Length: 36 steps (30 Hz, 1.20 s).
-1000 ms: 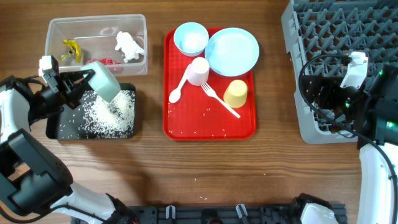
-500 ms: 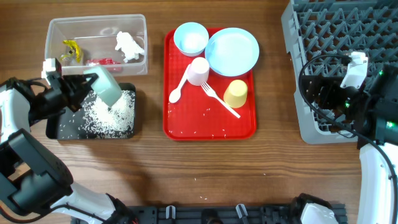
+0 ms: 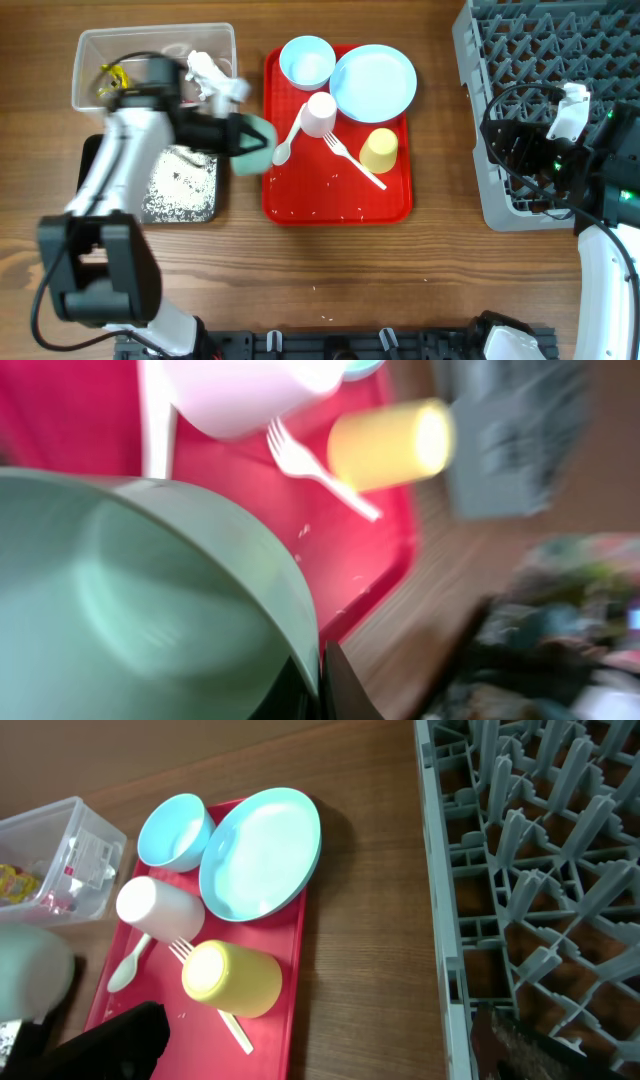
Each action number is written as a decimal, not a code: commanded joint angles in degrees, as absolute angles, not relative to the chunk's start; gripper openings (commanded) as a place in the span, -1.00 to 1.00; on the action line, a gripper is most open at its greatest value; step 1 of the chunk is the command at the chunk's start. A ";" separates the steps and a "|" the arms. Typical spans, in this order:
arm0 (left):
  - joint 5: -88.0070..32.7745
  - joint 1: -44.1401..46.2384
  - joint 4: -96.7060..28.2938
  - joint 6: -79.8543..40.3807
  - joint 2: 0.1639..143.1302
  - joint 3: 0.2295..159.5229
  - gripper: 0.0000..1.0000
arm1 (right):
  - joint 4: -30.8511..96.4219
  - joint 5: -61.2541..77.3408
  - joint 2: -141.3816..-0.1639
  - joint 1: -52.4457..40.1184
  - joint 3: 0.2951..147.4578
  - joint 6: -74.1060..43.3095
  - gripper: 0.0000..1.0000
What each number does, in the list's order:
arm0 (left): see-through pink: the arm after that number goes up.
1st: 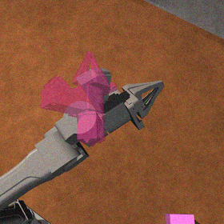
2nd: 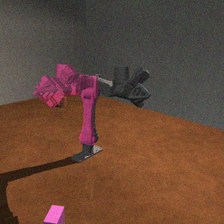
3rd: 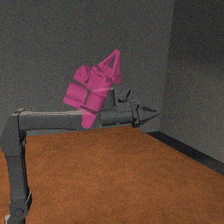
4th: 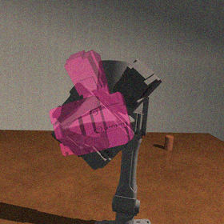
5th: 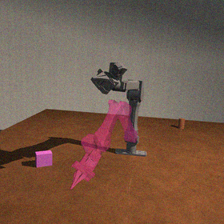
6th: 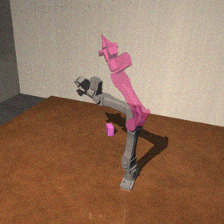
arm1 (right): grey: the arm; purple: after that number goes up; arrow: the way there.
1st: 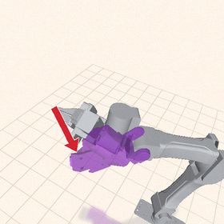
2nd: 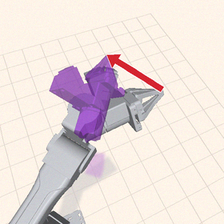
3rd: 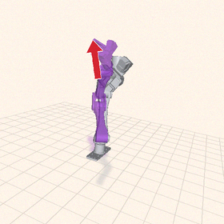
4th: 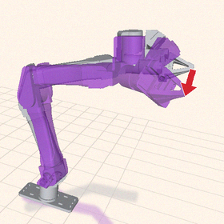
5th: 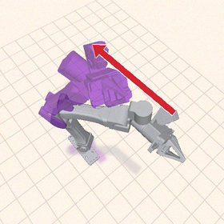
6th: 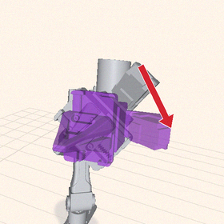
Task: Sort waste into correct bins and load items into the dishwasher rack
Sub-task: 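Return the empty green bowl to the red tray with the left gripper, then reach the right gripper to the green bowl and grasp its rim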
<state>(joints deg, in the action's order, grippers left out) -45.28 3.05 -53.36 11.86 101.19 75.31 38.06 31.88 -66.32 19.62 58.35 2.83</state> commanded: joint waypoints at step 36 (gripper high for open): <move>-4.01 9.74 -51.79 -17.02 89.36 78.87 1.00 | 26.06 24.29 -67.29 -4.21 59.24 -13.19 0.99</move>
<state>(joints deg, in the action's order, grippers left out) -3.31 14.57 -50.57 -15.05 91.05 78.06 27.53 31.40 -66.48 3.53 58.35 -6.59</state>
